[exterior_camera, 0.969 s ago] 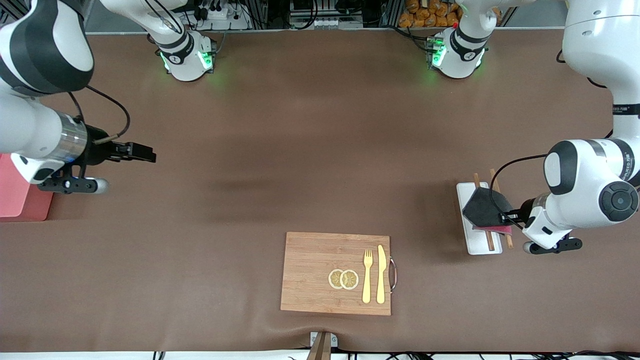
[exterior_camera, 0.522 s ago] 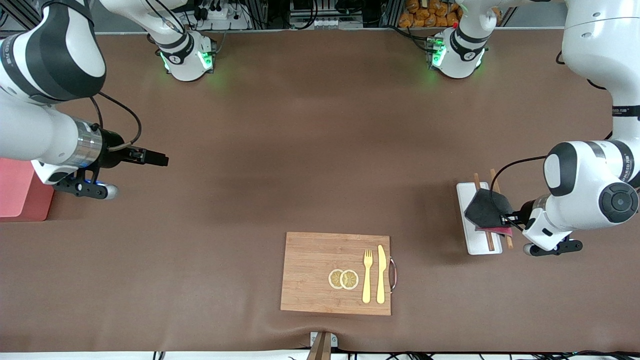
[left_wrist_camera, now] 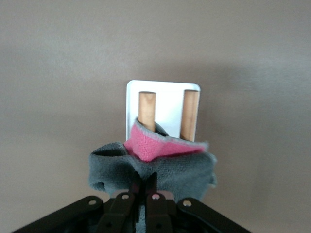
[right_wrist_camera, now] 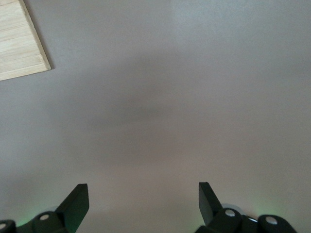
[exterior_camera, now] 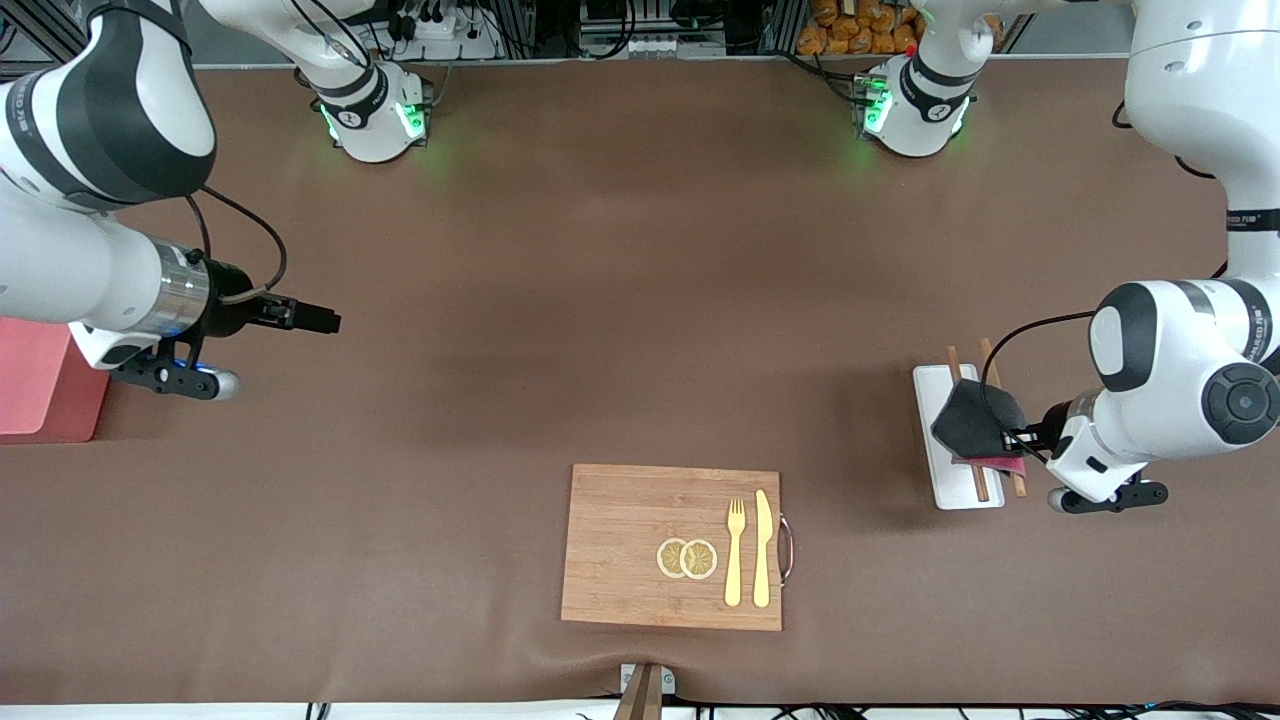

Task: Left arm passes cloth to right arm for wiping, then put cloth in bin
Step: 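Lift the grey cloth with the left gripper while the right gripper extends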

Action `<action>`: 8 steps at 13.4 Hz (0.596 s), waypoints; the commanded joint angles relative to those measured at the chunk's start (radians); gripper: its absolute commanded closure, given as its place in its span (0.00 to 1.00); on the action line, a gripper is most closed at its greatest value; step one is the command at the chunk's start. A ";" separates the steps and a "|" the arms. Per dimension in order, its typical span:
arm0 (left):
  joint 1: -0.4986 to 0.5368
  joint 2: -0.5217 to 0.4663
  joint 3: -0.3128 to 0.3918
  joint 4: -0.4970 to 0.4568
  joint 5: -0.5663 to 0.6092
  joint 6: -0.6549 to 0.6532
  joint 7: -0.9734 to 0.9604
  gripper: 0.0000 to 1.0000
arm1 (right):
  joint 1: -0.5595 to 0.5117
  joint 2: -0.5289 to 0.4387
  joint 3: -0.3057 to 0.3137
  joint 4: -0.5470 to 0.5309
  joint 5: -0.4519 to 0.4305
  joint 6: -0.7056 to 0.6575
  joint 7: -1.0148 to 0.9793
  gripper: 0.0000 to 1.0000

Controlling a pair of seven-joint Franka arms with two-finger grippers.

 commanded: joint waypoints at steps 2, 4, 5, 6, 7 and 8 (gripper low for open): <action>-0.002 -0.101 -0.061 -0.009 -0.002 -0.088 0.003 1.00 | 0.006 0.026 -0.008 0.019 0.062 0.002 0.081 0.00; -0.004 -0.138 -0.100 -0.008 -0.002 -0.117 -0.003 1.00 | 0.019 0.029 -0.008 0.019 0.080 0.028 0.164 0.00; -0.002 -0.152 -0.118 -0.008 -0.002 -0.131 -0.005 1.00 | 0.028 0.038 -0.008 0.019 0.097 0.049 0.202 0.00; -0.002 -0.167 -0.132 -0.008 -0.002 -0.142 -0.006 1.00 | 0.034 0.047 -0.008 0.019 0.114 0.064 0.234 0.00; -0.002 -0.175 -0.149 -0.006 -0.008 -0.143 -0.015 1.00 | 0.042 0.061 -0.008 0.021 0.138 0.078 0.277 0.00; -0.002 -0.186 -0.181 -0.006 -0.012 -0.143 -0.054 1.00 | 0.048 0.075 -0.008 0.024 0.148 0.086 0.335 0.00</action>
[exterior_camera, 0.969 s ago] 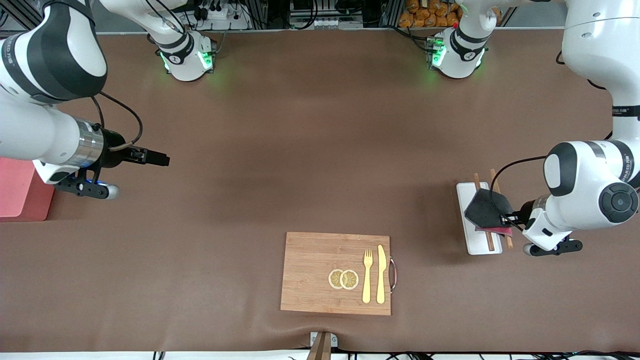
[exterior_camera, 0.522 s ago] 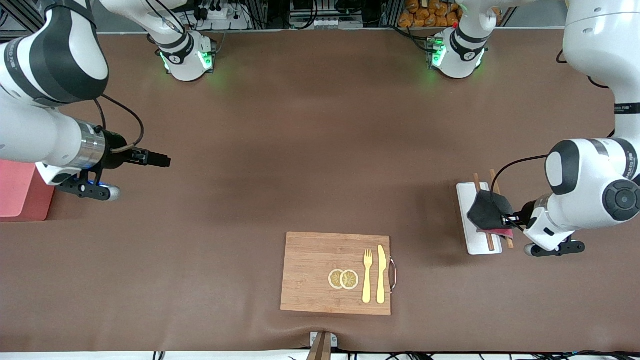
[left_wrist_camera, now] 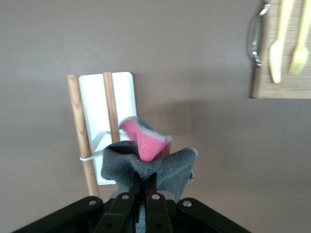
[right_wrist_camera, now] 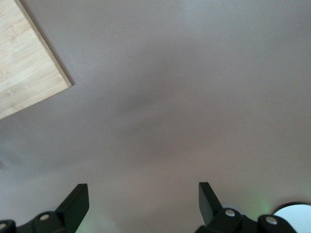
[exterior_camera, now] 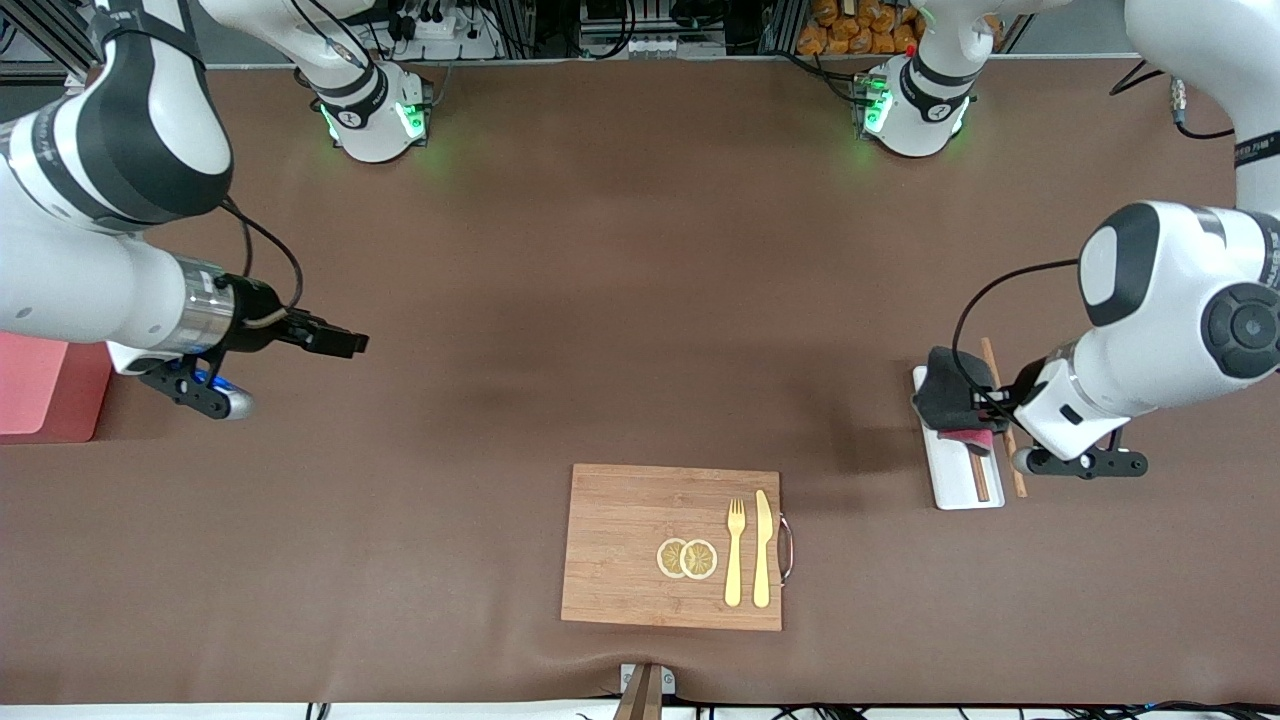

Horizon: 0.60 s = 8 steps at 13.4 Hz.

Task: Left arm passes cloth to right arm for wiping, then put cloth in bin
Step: 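Lift the grey cloth with the left gripper while the right gripper extends, then carry the cloth toward the right gripper with the left gripper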

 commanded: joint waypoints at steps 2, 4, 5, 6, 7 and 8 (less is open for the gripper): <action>0.005 -0.032 -0.130 -0.003 -0.017 -0.012 -0.153 1.00 | 0.056 0.054 -0.009 0.028 0.055 0.057 0.208 0.00; -0.007 -0.015 -0.219 0.020 -0.020 -0.006 -0.301 1.00 | 0.073 0.073 -0.009 0.028 0.084 0.100 0.287 0.00; -0.022 0.014 -0.253 0.039 -0.035 0.014 -0.380 1.00 | 0.085 0.085 -0.009 0.028 0.107 0.128 0.298 0.00; -0.036 0.033 -0.279 0.065 -0.064 0.043 -0.446 1.00 | 0.093 0.097 -0.009 0.028 0.139 0.154 0.303 0.00; -0.074 0.056 -0.288 0.083 -0.087 0.078 -0.518 1.00 | 0.094 0.114 -0.009 0.028 0.178 0.178 0.313 0.00; -0.113 0.073 -0.288 0.097 -0.099 0.123 -0.590 1.00 | 0.099 0.125 -0.009 0.028 0.204 0.203 0.327 0.00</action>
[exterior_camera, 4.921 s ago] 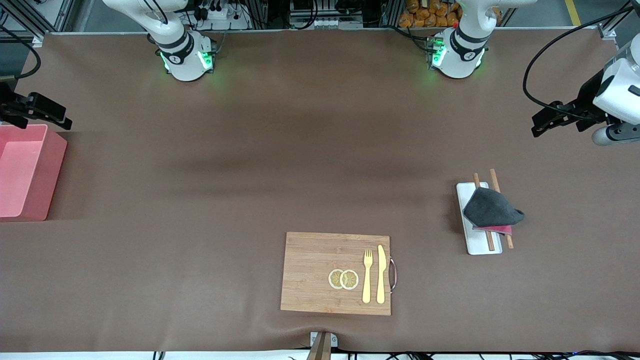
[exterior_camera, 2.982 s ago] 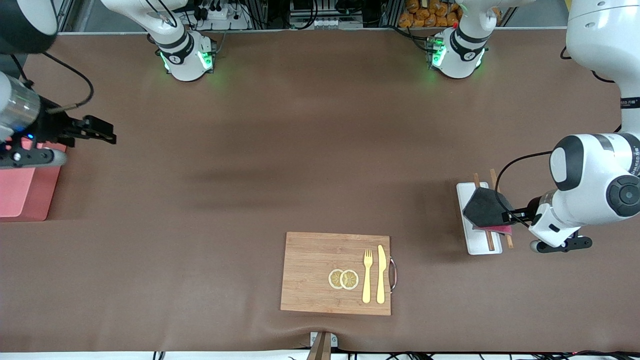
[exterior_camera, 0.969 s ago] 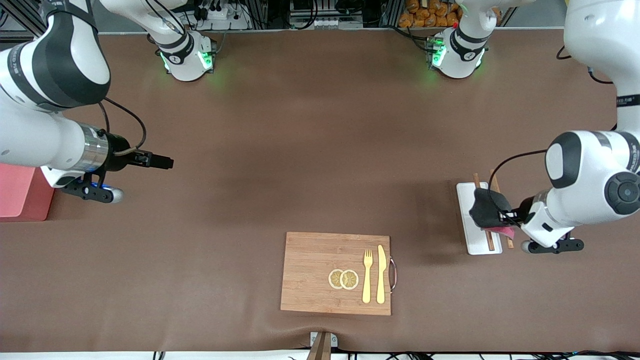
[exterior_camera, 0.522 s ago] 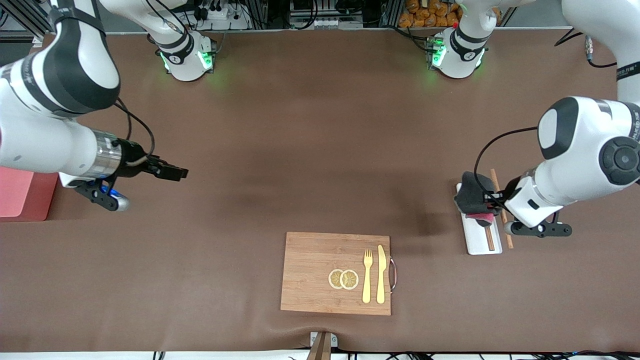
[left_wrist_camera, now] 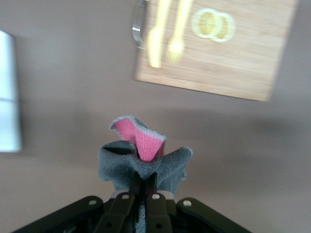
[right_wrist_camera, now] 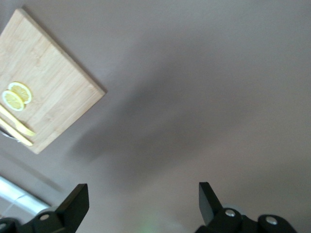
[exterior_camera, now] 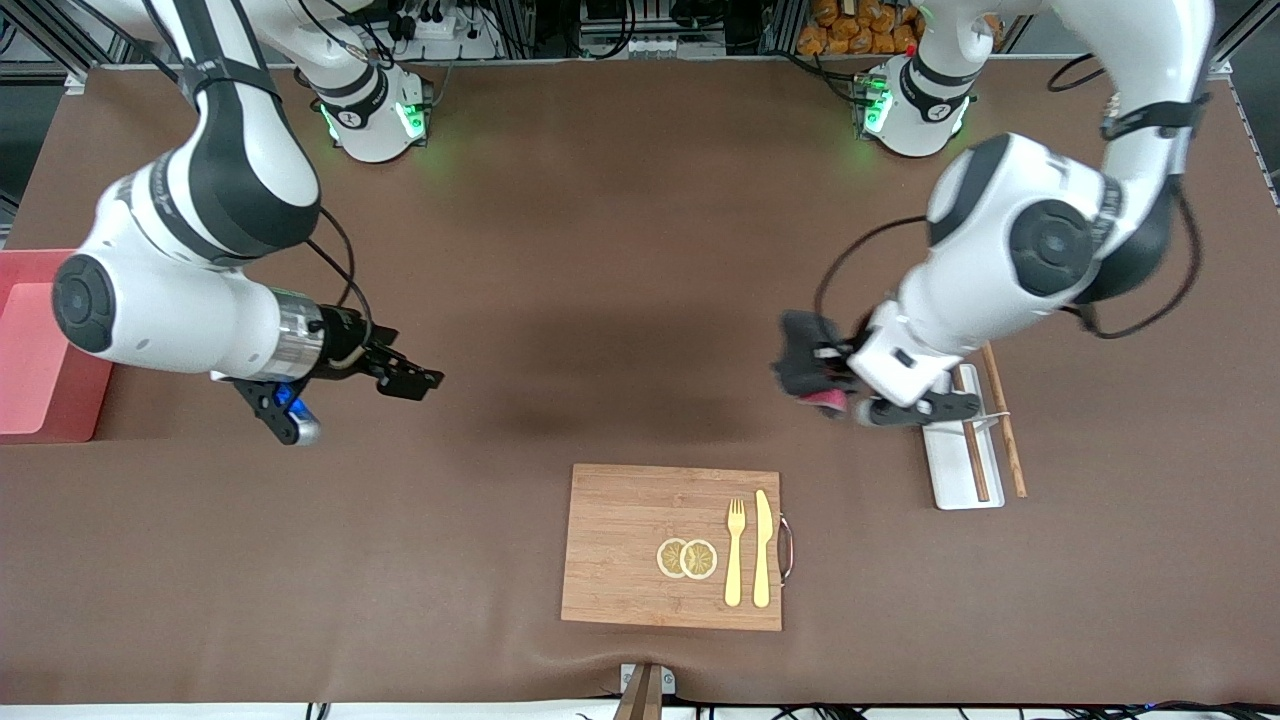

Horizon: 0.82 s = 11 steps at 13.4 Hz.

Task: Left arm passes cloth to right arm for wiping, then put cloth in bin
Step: 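Carry the cloth toward the right gripper with the left gripper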

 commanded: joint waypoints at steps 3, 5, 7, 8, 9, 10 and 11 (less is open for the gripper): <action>-0.157 0.098 -0.008 0.074 -0.081 0.214 -0.311 1.00 | 0.078 0.063 -0.010 0.024 0.091 0.095 0.051 0.00; -0.205 0.118 -0.008 0.074 -0.144 0.367 -0.456 1.00 | 0.122 0.077 -0.010 0.026 0.142 0.151 0.125 0.00; -0.252 0.146 -0.007 0.087 -0.192 0.493 -0.548 1.00 | 0.162 0.095 -0.010 0.026 0.173 0.240 0.206 0.00; -0.274 0.169 -0.008 0.104 -0.196 0.528 -0.592 1.00 | 0.176 0.106 -0.010 0.028 0.171 0.253 0.226 0.00; -0.298 0.192 -0.007 0.127 -0.197 0.562 -0.641 1.00 | 0.181 0.109 -0.010 0.028 0.170 0.253 0.229 0.00; -0.318 0.215 -0.005 0.142 -0.195 0.596 -0.684 1.00 | 0.179 0.107 -0.010 0.028 0.173 0.253 0.229 0.00; -0.331 0.223 -0.002 0.146 -0.195 0.622 -0.709 1.00 | 0.181 0.107 -0.010 0.028 0.174 0.253 0.231 0.00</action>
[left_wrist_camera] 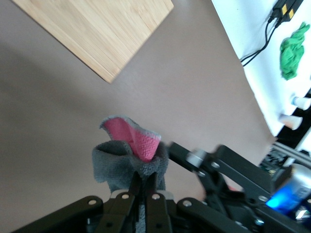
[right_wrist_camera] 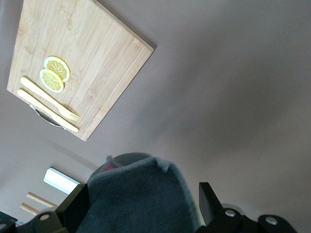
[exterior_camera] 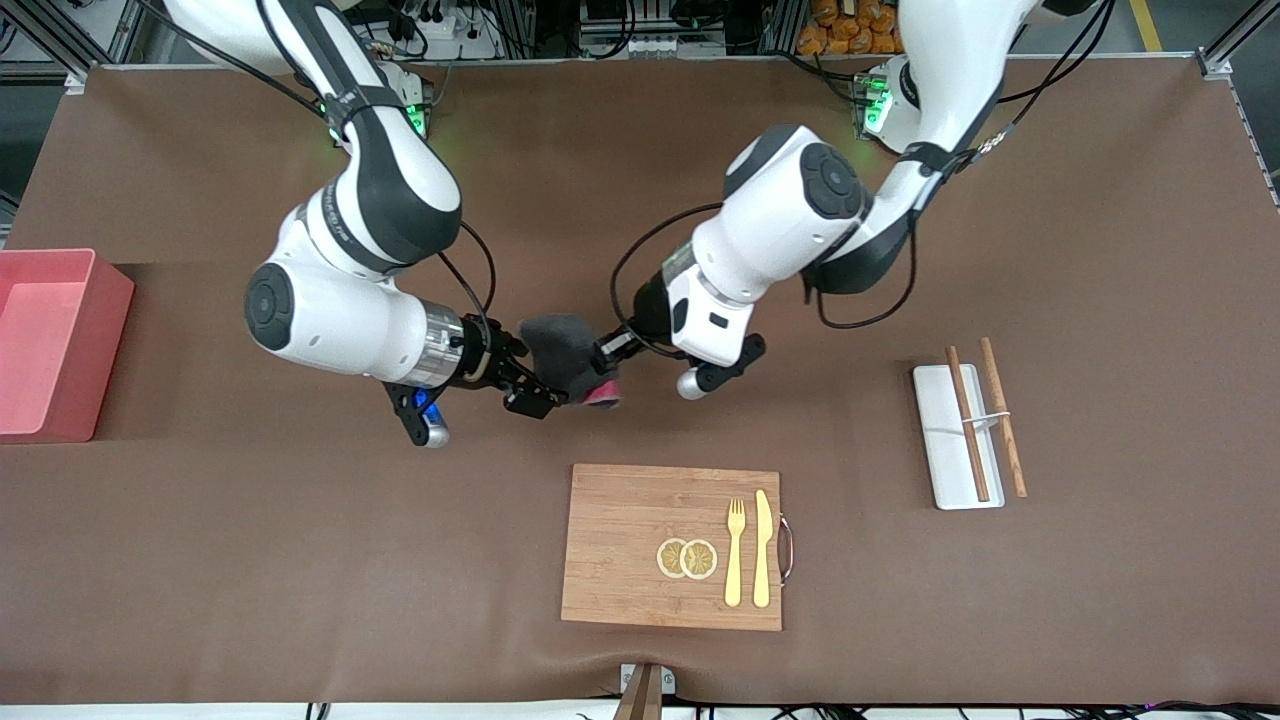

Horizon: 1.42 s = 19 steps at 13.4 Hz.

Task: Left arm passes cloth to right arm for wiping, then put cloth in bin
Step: 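Carry the cloth toward the right gripper with the left gripper, then grasp the cloth with the right gripper while the left gripper releases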

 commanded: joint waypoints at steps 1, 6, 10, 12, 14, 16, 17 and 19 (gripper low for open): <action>-0.036 0.061 0.008 0.061 -0.021 0.060 -0.069 1.00 | 0.006 0.013 -0.010 0.027 0.028 -0.005 0.020 0.00; -0.048 0.070 0.009 0.063 -0.022 0.079 -0.100 1.00 | 0.006 0.006 -0.010 0.024 0.013 -0.018 -0.004 0.87; -0.047 0.066 0.009 0.061 -0.022 0.079 -0.102 1.00 | -0.037 0.006 -0.013 0.018 0.008 -0.063 -0.113 1.00; -0.036 0.053 0.009 0.059 -0.022 0.071 -0.112 0.41 | -0.031 0.006 -0.013 0.013 -0.033 -0.084 -0.151 1.00; -0.028 0.017 0.013 0.055 -0.011 0.056 -0.121 0.00 | -0.016 0.006 -0.013 0.013 -0.085 -0.091 -0.149 1.00; 0.024 -0.037 0.014 0.053 0.005 -0.069 -0.115 0.00 | -0.016 0.000 -0.013 0.013 -0.089 -0.110 -0.152 1.00; 0.064 -0.075 0.013 0.055 0.037 -0.155 -0.111 0.00 | -0.016 -0.002 -0.013 0.015 -0.090 -0.117 -0.153 1.00; 0.133 -0.144 0.011 0.053 0.082 -0.327 -0.048 0.00 | -0.016 -0.002 -0.013 0.016 -0.102 -0.117 -0.153 1.00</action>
